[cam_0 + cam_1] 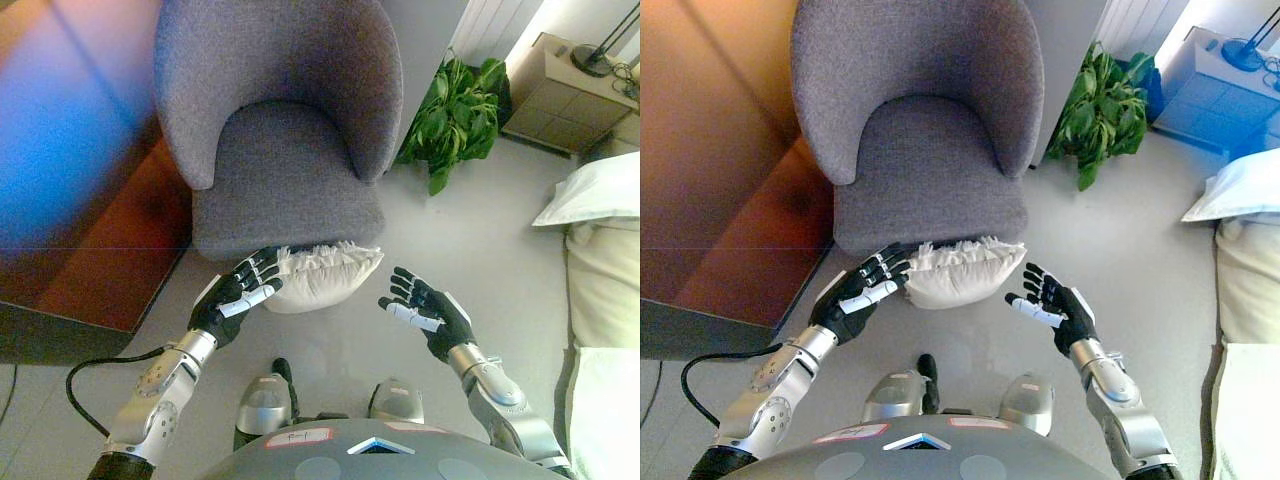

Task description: Pick up the pillow and put it on the sofa.

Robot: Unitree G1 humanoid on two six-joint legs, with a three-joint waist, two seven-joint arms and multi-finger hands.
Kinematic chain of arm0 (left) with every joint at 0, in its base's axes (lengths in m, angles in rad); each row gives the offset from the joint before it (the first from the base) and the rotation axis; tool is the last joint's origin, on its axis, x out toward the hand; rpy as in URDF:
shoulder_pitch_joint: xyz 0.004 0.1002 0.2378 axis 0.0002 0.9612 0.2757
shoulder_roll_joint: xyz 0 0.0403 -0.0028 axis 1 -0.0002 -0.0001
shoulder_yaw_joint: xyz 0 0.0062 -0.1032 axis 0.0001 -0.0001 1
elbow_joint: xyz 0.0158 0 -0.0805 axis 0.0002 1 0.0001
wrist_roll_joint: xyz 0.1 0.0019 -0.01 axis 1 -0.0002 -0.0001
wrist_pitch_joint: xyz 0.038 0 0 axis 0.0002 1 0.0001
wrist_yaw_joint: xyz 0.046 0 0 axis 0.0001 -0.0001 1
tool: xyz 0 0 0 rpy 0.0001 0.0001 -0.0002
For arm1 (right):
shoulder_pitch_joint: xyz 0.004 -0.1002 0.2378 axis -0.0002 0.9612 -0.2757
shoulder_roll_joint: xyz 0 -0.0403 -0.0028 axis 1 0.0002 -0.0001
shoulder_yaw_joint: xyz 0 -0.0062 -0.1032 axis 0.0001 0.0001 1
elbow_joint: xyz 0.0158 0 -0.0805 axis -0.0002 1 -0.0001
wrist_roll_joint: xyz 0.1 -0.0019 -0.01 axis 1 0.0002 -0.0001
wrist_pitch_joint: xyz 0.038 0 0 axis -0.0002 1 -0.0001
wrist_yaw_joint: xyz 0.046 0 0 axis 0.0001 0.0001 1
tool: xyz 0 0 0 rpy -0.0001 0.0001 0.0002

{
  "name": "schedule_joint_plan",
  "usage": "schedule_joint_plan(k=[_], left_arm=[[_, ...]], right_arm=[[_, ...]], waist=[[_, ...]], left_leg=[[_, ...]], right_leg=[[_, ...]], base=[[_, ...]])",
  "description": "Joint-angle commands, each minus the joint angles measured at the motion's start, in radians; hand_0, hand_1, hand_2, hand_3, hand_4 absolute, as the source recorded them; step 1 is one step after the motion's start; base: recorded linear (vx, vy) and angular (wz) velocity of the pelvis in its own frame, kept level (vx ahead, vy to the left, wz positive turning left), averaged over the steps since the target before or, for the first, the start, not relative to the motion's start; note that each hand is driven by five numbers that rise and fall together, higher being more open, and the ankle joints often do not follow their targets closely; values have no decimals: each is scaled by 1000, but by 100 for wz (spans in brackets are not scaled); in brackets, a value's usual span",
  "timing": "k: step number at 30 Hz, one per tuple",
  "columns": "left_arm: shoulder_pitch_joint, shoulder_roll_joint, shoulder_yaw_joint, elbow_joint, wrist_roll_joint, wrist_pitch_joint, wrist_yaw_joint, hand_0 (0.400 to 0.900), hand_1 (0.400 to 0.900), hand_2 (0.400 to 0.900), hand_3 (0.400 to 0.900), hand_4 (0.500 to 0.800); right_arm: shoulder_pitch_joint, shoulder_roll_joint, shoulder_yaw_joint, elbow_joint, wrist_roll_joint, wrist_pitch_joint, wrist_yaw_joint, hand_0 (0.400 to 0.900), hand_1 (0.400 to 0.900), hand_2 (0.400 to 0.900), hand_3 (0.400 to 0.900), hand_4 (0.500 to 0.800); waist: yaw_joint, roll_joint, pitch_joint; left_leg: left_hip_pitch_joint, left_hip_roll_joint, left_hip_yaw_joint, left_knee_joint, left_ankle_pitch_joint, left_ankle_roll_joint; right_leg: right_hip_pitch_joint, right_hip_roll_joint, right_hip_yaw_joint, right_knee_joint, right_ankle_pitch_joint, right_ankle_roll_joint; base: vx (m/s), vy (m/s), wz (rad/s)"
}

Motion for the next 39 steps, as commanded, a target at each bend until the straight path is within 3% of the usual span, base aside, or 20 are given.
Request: schedule_joint_plan(k=[1, 2, 3, 6, 9, 11, 15, 18, 22, 27, 31, 39], left_arm=[[-48, 32, 7, -123, -54, -41, -5, 900, 900, 900, 900, 800], [-45, 38, 4, -124, -57, -37, 4, 900, 900, 900, 900, 800], [-41, 42, 0, -123, -59, -35, 11, 900, 900, 900, 900, 800], [-36, 41, -1, -117, -60, -25, 27, 900, 900, 900, 900, 800], [-30, 43, 12, -109, -57, -24, 41, 900, 900, 900, 900, 800], [-12, 40, 42, -105, -59, -15, 65, 900, 900, 900, 900, 800], [32, 39, 72, -127, -76, -6, 42, 900, 900, 900, 900, 800], [23, 53, 68, -136, -116, -7, 38, 900, 900, 900, 900, 800], [-13, 81, 62, -131, -159, -30, 48, 900, 900, 900, 900, 800], [-42, 112, 73, -132, -178, -96, 104, 900, 900, 900, 900, 800], [-61, 122, 83, -126, -188, -117, 124, 900, 900, 900, 900, 800], [-172, 149, 44, -118, -198, -159, 134, 900, 900, 900, 900, 800]], right_arm=[[-23, -63, -52, -60, -84, -146, 2, 900, 900, 900, 900, 800], [-25, -74, -58, -66, -78, -142, 5, 900, 900, 900, 900, 800], [-27, -81, -61, -71, -76, -137, -1, 900, 900, 900, 900, 800], [-39, -97, -66, -78, -109, -128, -21, 900, 900, 900, 900, 800], [-48, -108, -78, -80, -138, -124, -28, 900, 900, 900, 900, 800], [-55, -121, -92, -94, -166, -96, -51, 900, 900, 900, 900, 800], [-55, -165, -110, -90, -229, -119, -75, 900, 900, 900, 900, 800], [-90, -212, -110, -93, -334, -143, -133, 900, 900, 900, 900, 800], [-175, -285, -101, -73, -518, -121, -241, 900, 900, 900, 900, 800], [-306, -375, -91, -41, -611, -67, -338, 900, 900, 900, 900, 800], [-385, -417, -91, -25, -644, -73, -373, 900, 900, 900, 900, 800], [-629, -492, -28, 41, -625, -75, -415, 900, 900, 900, 900, 800]], waist=[[-25, -9, -14], [-31, -20, -16], [-34, -27, -19], [-39, -36, -20], [-33, -37, -16], [-27, -45, -5], [-31, -33, 18], [-36, -18, 48], [-36, -1, 108], [-11, 0, 209], [9, 0, 265], [54, 18, 358]], left_leg=[[37, 23, -28, -5, -41, -48], [52, 31, -45, -4, -64, -70], [55, 40, -52, 1, -73, -83], [49, 78, -72, 29, -83, -108], [38, 124, -107, 74, -100, -122], [25, 191, -122, 125, -99, -150], [38, 277, -98, 121, -55, -186], [17, 308, -88, 112, -31, -201], [-41, 349, -90, 131, -9, -222], [-200, 380, -191, 268, -32, -228], [-330, 380, -254, 354, -52, -226], [-642, 369, -271, 589, -110, -218]], right_leg=[[29, -58, 9, -219, 261, 78], [24, -84, 35, -302, 299, 112], [27, -100, 43, -379, 340, 125], [23, -128, 66, -493, 438, 125], [42, -125, 63, -513, 388, 125], [45, -114, 70, -465, 335, 125], [42, -65, 45, -418, 221, 123], [0, -53, 39, -383, 195, 115], [-98, -92, 37, -306, 186, 114], [-279, -146, 102, -154, 164, 116], [-399, -162, 149, -59, 135, 114], [-624, -173, 152, 190, 41, 104]], base=[[327, -324, 39], [357, -355, 40], [303, -366, 45], [229, -304, 48], [237, -232, 41], [250, -248, 52], [119, -127, 44], [-41, -83, 54], [-132, -66, 57], [-184, -84, 34], [-160, -36, 21], [-176, -3, 17]])
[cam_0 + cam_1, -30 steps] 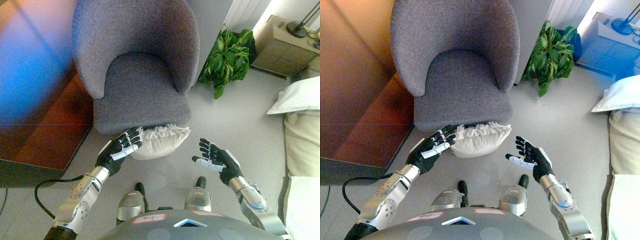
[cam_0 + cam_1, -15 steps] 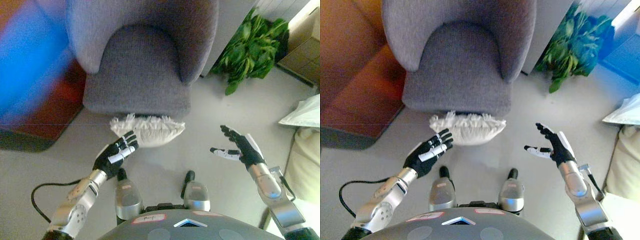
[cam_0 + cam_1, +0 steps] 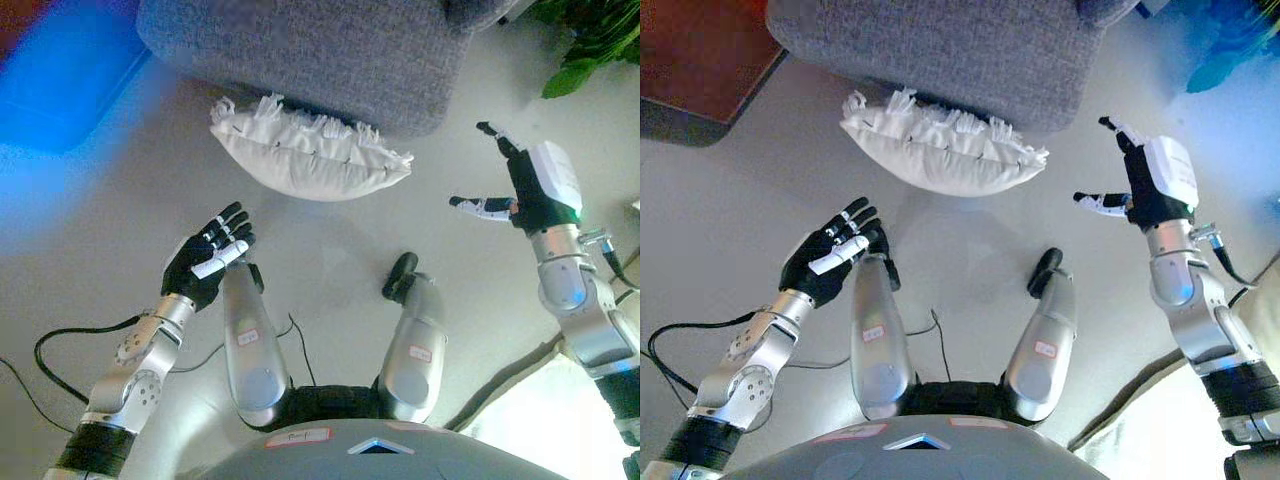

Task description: Pick up the pillow and put it on the sofa.

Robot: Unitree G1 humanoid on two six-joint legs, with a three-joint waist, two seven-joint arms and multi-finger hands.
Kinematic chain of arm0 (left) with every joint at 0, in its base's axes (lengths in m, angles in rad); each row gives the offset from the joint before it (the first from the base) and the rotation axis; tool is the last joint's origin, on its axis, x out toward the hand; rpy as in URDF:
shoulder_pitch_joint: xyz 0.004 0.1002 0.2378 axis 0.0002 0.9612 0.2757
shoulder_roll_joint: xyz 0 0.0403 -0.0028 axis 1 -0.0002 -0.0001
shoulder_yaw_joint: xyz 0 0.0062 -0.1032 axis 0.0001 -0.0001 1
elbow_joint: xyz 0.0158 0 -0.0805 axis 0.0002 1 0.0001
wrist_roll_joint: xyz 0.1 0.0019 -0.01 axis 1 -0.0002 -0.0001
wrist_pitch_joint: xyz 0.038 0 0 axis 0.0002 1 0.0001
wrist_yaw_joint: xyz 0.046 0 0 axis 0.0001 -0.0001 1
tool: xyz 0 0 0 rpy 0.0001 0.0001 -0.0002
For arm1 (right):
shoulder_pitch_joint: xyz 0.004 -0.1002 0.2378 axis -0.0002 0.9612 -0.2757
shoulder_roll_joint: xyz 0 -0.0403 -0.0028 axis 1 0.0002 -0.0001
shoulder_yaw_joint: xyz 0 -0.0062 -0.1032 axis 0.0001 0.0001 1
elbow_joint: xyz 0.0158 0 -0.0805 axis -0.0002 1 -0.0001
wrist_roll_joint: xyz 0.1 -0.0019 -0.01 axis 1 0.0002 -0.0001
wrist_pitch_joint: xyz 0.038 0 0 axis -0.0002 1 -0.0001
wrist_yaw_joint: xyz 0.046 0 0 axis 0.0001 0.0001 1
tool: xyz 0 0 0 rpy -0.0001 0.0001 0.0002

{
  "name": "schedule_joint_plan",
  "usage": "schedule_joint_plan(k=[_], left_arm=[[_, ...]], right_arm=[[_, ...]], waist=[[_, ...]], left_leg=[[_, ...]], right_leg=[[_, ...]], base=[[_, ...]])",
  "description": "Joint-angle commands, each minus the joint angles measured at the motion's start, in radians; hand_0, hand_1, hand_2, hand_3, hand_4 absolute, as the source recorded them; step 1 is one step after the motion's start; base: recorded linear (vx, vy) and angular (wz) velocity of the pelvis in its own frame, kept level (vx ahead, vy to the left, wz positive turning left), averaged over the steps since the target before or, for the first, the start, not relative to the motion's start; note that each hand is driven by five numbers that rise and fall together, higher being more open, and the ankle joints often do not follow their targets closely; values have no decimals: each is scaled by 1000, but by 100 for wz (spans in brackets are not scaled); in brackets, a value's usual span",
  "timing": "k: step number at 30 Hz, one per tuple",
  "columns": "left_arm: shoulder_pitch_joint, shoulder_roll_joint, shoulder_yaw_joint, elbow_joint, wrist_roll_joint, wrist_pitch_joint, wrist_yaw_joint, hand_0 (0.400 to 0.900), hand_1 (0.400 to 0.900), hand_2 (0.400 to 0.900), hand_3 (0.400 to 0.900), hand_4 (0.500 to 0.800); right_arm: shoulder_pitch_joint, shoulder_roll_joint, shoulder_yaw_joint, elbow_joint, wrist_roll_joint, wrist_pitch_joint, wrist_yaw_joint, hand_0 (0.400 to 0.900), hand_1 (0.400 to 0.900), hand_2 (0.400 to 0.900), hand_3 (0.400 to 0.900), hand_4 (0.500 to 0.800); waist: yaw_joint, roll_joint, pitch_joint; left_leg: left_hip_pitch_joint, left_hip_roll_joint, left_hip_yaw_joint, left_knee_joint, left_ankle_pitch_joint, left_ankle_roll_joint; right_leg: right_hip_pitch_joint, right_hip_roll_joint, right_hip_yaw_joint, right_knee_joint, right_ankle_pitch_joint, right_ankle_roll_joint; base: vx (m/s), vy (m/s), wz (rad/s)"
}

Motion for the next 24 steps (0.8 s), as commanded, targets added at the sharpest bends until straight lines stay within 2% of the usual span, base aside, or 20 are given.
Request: schedule_joint_plan(k=[1, 7, 8, 11, 15, 20, 24], left_arm=[[-28, 43, 24, -89, -39, -107, -6, 900, 900, 900, 900, 800], [-59, 52, 22, -103, -76, -126, -42, 900, 900, 900, 900, 800], [-62, 53, 22, -105, -85, -128, -48, 900, 900, 900, 900, 800], [-74, 55, 29, -117, -117, -138, -75, 900, 900, 900, 900, 800], [-86, 50, 30, -142, -160, -130, -71, 900, 900, 900, 900, 800], [-93, 51, 34, -150, -176, -125, -61, 900, 900, 900, 900, 800], [-105, 40, 29, -136, -184, -126, -82, 900, 900, 900, 900, 800]], right_arm=[[-152, -38, -9, 24, -24, -43, -84, 900, 900, 900, 900, 800], [-321, -83, 47, 112, -23, -61, -80, 900, 900, 900, 900, 800], [-348, -86, 60, 122, -20, -65, -75, 900, 900, 900, 900, 800], [-417, -91, 94, 148, 5, -78, -54, 900, 900, 900, 900, 800], [-458, -68, 131, 141, 21, -85, -13, 900, 900, 900, 900, 800], [-493, -54, 164, 151, 30, -91, -4, 900, 900, 900, 900, 800], [-549, -16, 201, 209, 28, -93, 2, 900, 900, 900, 900, 800]], waist=[[60, -3, 4], [88, 26, 5], [93, 33, 4], [101, 48, 5], [106, 60, 5], [114, 71, 5], [121, 83, 5]], left_leg=[[50, 59, 15, 55, -101, 60], [-162, 52, -9, 288, -176, 68], [-180, 54, -13, 341, -220, 65], [-265, 48, -31, 461, -259, 68], [-358, 36, -70, 588, -299, 64], [-443, 30, -102, 660, -305, 63], [-507, 24, -129, 733, -316, 53]], right_leg=[[-159, -50, 105, 28, 96, 14], [-343, -84, 119, 246, 11, -11], [-362, -92, 127, 304, -34, -7], [-440, -101, 153, 418, -93, -24], [-525, -105, 200, 524, -145, -33], [-606, -116, 241, 601, -169, -41], [-664, -120, 266, 665, -191, -49]], base=[[-117, 44, 8], [-72, 90, 9], [29, 96, 8], [-16, 88, 12], [-19, 76, 9], [-1, 40, 9], [13, 43, 8]])
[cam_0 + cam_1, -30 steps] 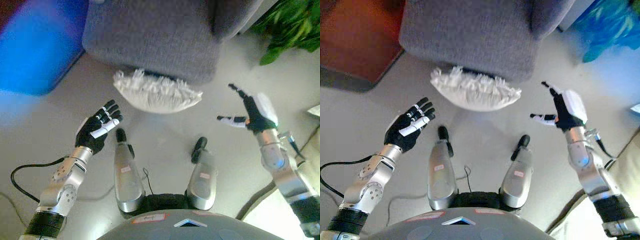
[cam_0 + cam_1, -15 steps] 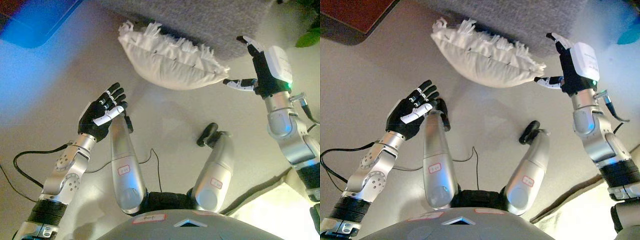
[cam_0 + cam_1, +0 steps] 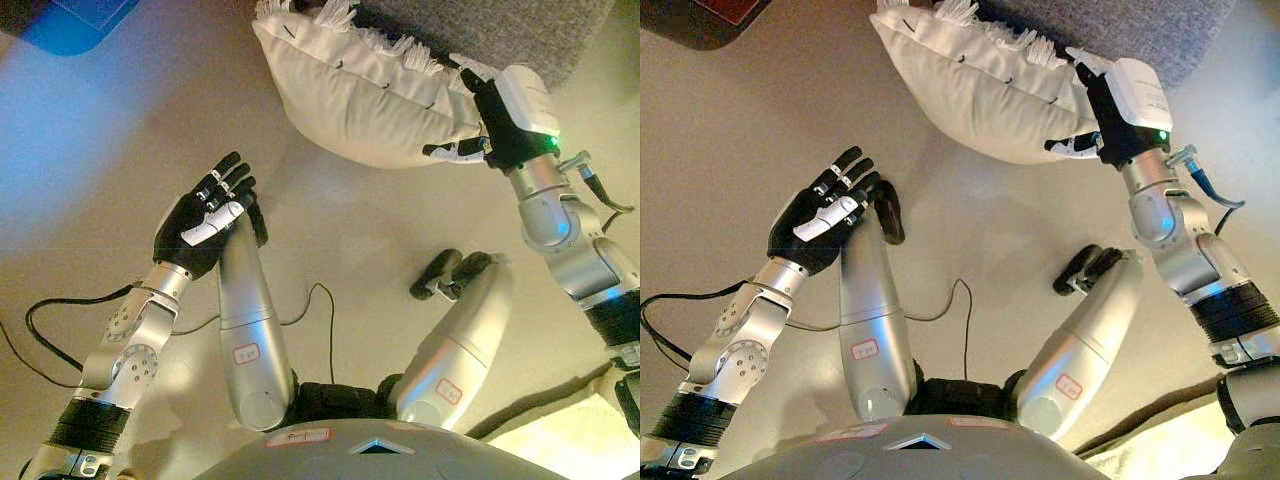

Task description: Pick up the pillow and put it on the sofa.

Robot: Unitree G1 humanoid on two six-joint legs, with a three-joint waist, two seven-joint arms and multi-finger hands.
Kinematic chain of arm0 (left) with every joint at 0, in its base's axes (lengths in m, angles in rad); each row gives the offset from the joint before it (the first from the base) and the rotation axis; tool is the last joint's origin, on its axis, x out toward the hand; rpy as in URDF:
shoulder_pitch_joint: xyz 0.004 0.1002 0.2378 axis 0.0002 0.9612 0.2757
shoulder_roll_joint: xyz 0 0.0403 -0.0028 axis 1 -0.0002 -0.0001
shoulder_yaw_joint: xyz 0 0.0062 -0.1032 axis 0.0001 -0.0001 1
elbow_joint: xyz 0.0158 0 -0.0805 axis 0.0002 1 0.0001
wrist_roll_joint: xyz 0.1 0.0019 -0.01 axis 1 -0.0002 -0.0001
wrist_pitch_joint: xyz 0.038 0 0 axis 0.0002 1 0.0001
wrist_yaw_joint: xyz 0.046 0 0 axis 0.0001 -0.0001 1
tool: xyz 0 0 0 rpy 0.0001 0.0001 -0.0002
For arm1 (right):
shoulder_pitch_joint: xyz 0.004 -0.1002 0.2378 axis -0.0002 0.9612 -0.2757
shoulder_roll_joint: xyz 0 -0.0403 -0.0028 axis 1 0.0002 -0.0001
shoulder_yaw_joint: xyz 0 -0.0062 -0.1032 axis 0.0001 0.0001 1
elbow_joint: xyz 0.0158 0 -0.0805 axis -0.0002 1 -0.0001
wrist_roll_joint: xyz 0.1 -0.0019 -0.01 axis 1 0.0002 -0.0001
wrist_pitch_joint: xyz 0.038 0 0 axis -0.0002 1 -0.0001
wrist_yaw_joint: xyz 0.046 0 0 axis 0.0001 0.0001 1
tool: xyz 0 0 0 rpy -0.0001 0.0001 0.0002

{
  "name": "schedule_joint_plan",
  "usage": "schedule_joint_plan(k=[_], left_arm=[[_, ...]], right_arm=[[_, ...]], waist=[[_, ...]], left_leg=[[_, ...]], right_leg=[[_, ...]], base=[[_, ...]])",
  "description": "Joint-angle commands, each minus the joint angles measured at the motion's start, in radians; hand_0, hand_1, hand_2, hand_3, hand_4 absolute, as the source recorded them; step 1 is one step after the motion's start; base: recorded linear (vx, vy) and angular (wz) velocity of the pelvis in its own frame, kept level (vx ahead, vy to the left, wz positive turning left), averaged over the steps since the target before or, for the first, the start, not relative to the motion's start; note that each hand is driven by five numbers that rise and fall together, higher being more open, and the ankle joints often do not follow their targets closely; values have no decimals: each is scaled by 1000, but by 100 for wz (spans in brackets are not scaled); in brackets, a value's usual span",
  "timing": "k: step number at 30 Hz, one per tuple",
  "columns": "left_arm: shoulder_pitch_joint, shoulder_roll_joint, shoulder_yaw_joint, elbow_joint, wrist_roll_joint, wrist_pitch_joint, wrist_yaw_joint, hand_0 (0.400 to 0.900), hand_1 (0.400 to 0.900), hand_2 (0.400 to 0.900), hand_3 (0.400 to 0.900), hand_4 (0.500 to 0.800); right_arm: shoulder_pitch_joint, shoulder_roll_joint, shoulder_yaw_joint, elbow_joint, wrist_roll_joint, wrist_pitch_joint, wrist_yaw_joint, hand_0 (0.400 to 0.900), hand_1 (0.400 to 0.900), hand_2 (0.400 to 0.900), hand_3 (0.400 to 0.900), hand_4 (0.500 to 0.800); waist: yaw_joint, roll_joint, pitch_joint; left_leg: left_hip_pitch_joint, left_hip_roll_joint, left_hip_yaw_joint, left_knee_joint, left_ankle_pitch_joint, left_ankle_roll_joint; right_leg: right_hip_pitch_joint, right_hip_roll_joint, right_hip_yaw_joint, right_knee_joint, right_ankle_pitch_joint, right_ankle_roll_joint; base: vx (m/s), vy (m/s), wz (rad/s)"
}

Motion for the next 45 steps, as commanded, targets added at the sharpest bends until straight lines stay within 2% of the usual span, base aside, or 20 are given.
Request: schedule_joint_plan(k=[1, 2, 6, 12, 18, 25, 31, 33, 41, 42, 43, 44, 45], left_arm=[[-33, -12, 17, -72, -51, -74, -43, 900, 900, 900, 900, 800], [-37, -17, 17, -71, -58, -75, -45, 900, 900, 900, 900, 800], [-38, -25, 13, -76, -61, -70, -40, 900, 900, 900, 900, 800], [-52, -33, -10, -73, -45, -70, -28, 900, 900, 900, 900, 800], [-42, -37, -18, -63, -30, -63, 1, 900, 900, 900, 900, 800], [-34, -49, -37, -56, -30, -49, 17, 900, 900, 900, 900, 800], [-28, -52, -51, -54, -23, -38, 26, 900, 900, 900, 900, 800], [-30, -50, -66, -47, -21, -37, 26, 900, 900, 900, 900, 800], [-58, -62, -105, -32, -8, -24, 42, 900, 900, 900, 900, 800], [-59, -63, -108, -32, -6, -21, 44, 900, 900, 900, 900, 800], [-59, -63, -108, -32, -6, -21, 45, 900, 900, 900, 900, 800], [-62, -66, -115, -36, -3, -12, 53, 900, 900, 900, 900, 800], [-64, -68, -118, -37, -1, -9, 54, 900, 900, 900, 900, 800]], right_arm=[[-156, 12, -50, 53, 17, -57, -34, 900, 900, 900, 900, 800], [-177, 28, -36, 66, 28, -55, -8, 900, 900, 900, 900, 800], [-186, 46, -27, 77, 23, -50, 10, 900, 900, 900, 900, 800], [-215, 74, -19, 133, -24, -48, -78, 900, 900, 900, 900, 800], [-245, 110, -3, 188, -68, -15, -74, 900, 900, 900, 900, 800], [-258, 168, -2, 249, -98, 26, -137, 900, 900, 900, 900, 800], [-263, 192, -4, 275, -113, 63, -117, 900, 900, 900, 900, 800], [-292, 209, 23, 316, -90, 124, -73, 900, 900, 900, 900, 800], [-416, 264, 107, 438, -64, 264, 21, 900, 900, 900, 900, 800], [-428, 270, 118, 449, -59, 286, 33, 614, 614, 614, 614, 628], [-428, 270, 119, 449, -59, 286, 33, 614, 614, 614, 614, 628], [-444, 283, 132, 470, -42, 320, 42, 400, 400, 400, 400, 500], [-451, 290, 135, 478, -34, 328, 43, 400, 400, 400, 400, 500]], waist=[[24, 46, -3], [30, 50, -3], [34, 55, -3], [44, 63, -3], [54, 73, -3], [64, 84, -3], [71, 88, -3], [80, 93, -3], [103, 106, -3], [107, 107, -3], [106, 108, -3], [112, 108, -3], [114, 108, -3]], left_leg=[[45, 52, -34, 136, -204, 37], [29, 44, -41, 161, -212, 36], [1, 34, -53, 209, -228, 32], [-37, 27, -71, 270, -247, 35], [-48, 30, -91, 338, -275, 34], [-55, 32, -121, 415, -304, 33], [-60, 33, -139, 451, -316, 33], [-67, 37, -150, 476, -323, 34], [-61, 41, -158, 491, -320, 36], [-60, 42, -160, 492, -318, 37], [-60, 42, -160, 492, -318, 37], [-54, 42, -162, 497, -317, 37], [-52, 42, -162, 498, -316, 38]], right_leg=[[-99, 16, 0, 11, 25, -76], [-114, 18, 4, 42, 9, -81], [-137, 23, 25, 94, -10, -86], [-170, 21, 42, 160, -33, -94], [-186, 17, 64, 232, -56, -101], [-191, 8, 104, 320, -88, -109], [-196, -4, 119, 346, -90, -111], [-201, -12, 128, 363, -89, -115], [-186, -30, 128, 371, -81, -125], [-183, -32, 127, 373, -81, -126], [-182, -32, 126, 373, -81, -126], [-175, -34, 126, 380, -80, -129], [-171, -35, 125, 382, -80, -131]], base=[[27, 47, 4], [28, 45, 4], [50, 31, 6], [34, 5, 6], [34, 0, 2], [51, -5, 4], [36, 0, 1], [40, -15, 2], [10, 2, 0], [0, 0, 0], [44, 1, 0], [41, 0, 0], [52, 0, 0]])
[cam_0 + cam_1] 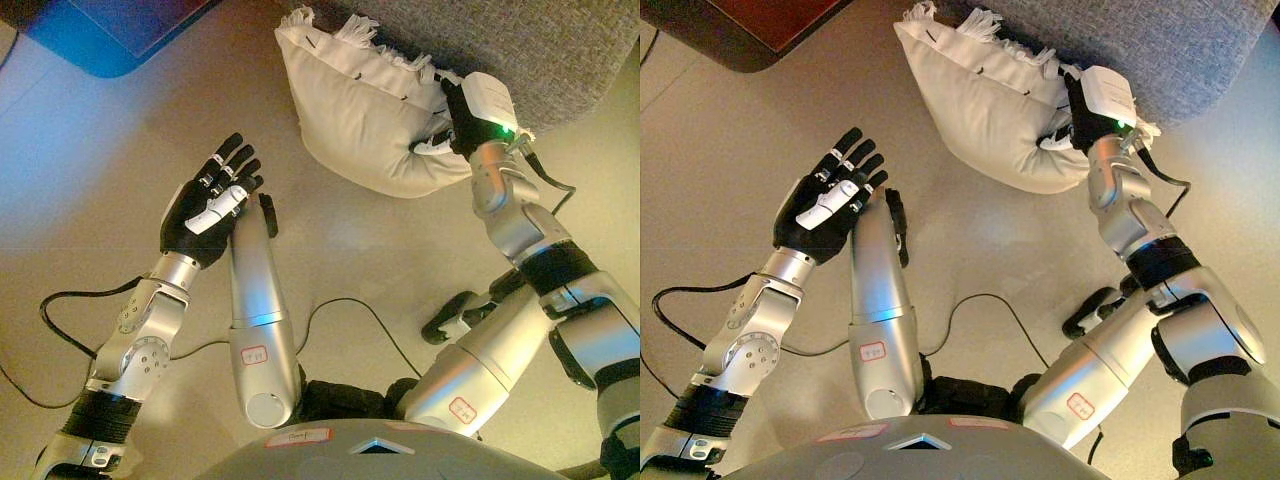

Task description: Pick up the pillow and put it on the sofa.

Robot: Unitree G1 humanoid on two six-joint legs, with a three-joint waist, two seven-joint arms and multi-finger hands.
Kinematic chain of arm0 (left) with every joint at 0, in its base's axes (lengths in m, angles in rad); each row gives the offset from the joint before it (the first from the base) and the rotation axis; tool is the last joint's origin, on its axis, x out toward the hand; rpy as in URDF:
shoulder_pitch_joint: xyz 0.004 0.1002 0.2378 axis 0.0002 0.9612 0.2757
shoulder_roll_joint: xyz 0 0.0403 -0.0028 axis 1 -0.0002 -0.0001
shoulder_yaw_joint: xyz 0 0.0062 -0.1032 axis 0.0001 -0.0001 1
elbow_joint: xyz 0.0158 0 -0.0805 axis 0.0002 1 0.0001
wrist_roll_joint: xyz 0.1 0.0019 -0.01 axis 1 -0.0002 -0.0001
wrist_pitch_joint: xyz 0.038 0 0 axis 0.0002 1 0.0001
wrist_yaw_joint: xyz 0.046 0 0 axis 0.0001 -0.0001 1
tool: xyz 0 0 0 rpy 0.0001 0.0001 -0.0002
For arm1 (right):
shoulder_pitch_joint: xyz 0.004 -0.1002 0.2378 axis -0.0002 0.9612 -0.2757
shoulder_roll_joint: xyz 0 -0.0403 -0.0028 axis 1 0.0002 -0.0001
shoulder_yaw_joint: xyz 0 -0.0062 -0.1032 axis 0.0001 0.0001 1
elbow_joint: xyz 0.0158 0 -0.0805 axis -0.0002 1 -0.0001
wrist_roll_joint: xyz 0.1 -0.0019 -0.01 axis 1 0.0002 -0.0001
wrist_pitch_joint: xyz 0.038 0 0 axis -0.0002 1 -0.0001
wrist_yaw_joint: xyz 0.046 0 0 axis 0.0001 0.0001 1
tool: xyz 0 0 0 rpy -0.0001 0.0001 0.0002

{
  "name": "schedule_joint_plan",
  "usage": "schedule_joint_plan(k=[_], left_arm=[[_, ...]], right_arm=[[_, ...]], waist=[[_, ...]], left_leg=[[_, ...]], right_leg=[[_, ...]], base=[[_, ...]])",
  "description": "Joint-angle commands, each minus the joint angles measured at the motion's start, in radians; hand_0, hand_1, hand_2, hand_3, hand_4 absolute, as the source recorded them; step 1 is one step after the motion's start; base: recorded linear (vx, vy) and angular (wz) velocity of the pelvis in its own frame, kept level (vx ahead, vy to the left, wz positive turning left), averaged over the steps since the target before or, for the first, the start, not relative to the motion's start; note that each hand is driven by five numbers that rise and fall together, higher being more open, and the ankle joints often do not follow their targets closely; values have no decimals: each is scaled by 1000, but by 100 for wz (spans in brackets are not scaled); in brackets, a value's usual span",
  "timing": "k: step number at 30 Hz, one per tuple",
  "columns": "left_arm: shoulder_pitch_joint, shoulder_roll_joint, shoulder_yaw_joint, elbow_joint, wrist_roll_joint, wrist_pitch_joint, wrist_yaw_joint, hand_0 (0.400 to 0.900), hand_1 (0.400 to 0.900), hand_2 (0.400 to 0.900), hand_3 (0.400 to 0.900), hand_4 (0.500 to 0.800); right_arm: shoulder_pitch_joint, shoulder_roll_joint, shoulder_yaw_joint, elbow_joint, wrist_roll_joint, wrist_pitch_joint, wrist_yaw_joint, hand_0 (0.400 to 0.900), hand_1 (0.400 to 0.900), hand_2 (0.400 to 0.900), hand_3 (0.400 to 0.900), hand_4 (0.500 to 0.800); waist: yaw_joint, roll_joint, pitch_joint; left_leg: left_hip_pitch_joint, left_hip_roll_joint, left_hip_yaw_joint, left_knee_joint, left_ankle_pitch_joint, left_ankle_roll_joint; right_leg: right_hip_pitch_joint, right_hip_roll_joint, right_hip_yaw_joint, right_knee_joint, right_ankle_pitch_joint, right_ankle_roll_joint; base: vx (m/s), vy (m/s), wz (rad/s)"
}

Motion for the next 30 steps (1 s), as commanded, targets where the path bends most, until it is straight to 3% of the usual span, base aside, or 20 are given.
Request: schedule_joint_plan(k=[1, 9, 17, 24, 25, 30], left_arm=[[-16, -32, -81, -14, 33, 12, 4, 900, 900, 900, 900, 800], [-7, -45, -96, -25, 51, 26, 31, 900, 900, 900, 900, 800], [-17, -51, -102, -8, 39, -6, 40, 900, 900, 900, 900, 800], [-32, -74, -71, 16, 34, -75, 111, 900, 900, 900, 900, 800], [-42, -74, -60, 14, 45, -80, 114, 900, 900, 900, 900, 800], [-29, -74, -19, -17, 87, -62, 111, 900, 900, 900, 900, 800]], right_arm=[[-137, 22, -31, 102, 34, 42, -2, 400, 400, 400, 400, 500], [-132, 53, -48, 95, 51, 58, -26, 400, 400, 400, 400, 500], [-137, 57, -83, 57, 25, 5, -87, 400, 400, 400, 400, 500], [-128, 22, -152, -117, -20, -63, -157, 400, 400, 400, 400, 500], [-125, 8, -170, -160, -22, -70, -163, 400, 400, 400, 400, 500], [-14, -87, -246, -387, 1, -79, -171, 400, 400, 400, 400, 500]], waist=[[69, 46, -2], [75, 43, -2], [70, 26, -2], [48, 1, -2], [43, -8, -2], [18, -35, -2]], left_leg=[[31, 58, -4, 151, -207, 103], [69, 58, 6, 115, -190, 107], [157, 64, 64, -64, -135, 118], [370, 80, 181, -478, 5, 142], [406, 74, 199, -581, 66, 149], [680, 52, 287, -955, 196, 158]], right_leg=[[-96, 19, -19, -14, 109, -133], [-46, 18, -40, -54, 125, -134], [50, 33, -125, -239, 175, -119], [233, 82, -244, -628, 329, -92], [264, 96, -267, -725, 394, -98], [528, 141, -368, -1054, 508, -76]], base=[[0, 0, 0], [29, 3, -1], [-23, -6, -7], [-104, -18, -13], [-138, -36, -8], [0, -18, -8]])
